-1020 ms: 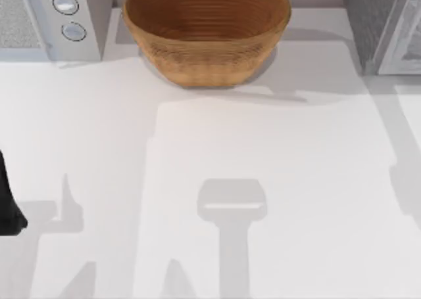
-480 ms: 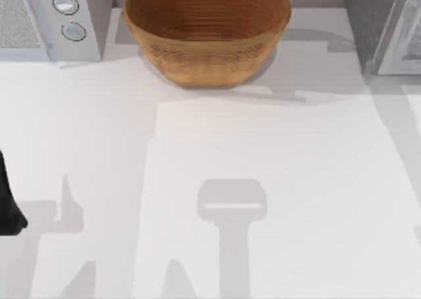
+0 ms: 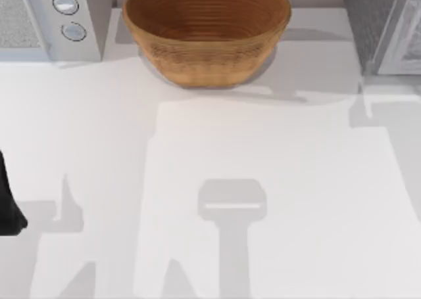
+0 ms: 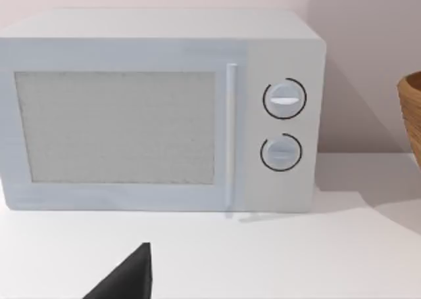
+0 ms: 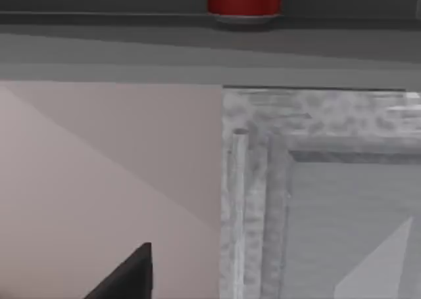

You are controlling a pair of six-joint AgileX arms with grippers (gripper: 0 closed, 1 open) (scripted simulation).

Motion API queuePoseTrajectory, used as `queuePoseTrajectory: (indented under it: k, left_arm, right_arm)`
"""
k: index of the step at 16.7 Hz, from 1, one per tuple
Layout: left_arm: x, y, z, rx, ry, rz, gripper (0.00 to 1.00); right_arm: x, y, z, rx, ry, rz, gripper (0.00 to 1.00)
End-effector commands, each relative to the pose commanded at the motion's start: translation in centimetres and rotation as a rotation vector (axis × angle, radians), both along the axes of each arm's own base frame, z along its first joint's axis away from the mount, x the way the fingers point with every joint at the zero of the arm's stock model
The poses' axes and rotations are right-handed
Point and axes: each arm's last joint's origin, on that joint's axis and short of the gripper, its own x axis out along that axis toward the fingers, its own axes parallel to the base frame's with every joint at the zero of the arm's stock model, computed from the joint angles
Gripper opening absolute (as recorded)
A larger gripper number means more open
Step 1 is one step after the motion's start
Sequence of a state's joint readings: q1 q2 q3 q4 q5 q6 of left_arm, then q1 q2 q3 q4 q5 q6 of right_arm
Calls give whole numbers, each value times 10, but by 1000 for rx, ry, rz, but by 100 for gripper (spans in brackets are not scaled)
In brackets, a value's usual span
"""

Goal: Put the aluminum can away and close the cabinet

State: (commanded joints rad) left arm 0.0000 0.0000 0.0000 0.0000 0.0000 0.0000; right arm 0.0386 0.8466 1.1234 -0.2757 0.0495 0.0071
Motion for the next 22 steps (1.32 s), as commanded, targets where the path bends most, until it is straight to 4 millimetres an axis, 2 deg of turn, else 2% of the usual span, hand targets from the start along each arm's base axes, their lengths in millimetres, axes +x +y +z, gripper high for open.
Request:
queuePoseTrajectory:
  k: [3,6,9,12,14,16,22]
  left_arm:
    - [0,0,0,0,0,0,100]
    - [0,0,0,0,0,0,100]
    - [0,0,0,0,0,0,100]
    - [0,0,0,0,0,0,100]
    - [0,0,0,0,0,0,100]
    - [0,0,0,0,0,0,100]
    - [0,0,0,0,0,0,100]
  right_arm:
    - [-33,-4,-65,1,-1,0,100]
    - [-53,-6,-131,2,0,1,100]
    - [-62,-8,-191,3,0,3,100]
    - [-64,-8,-236,4,1,4,100]
    - [-64,-9,-255,5,1,5,100]
    - [-63,-9,-263,5,2,6,100]
    - [-63,-8,-263,5,6,7,100]
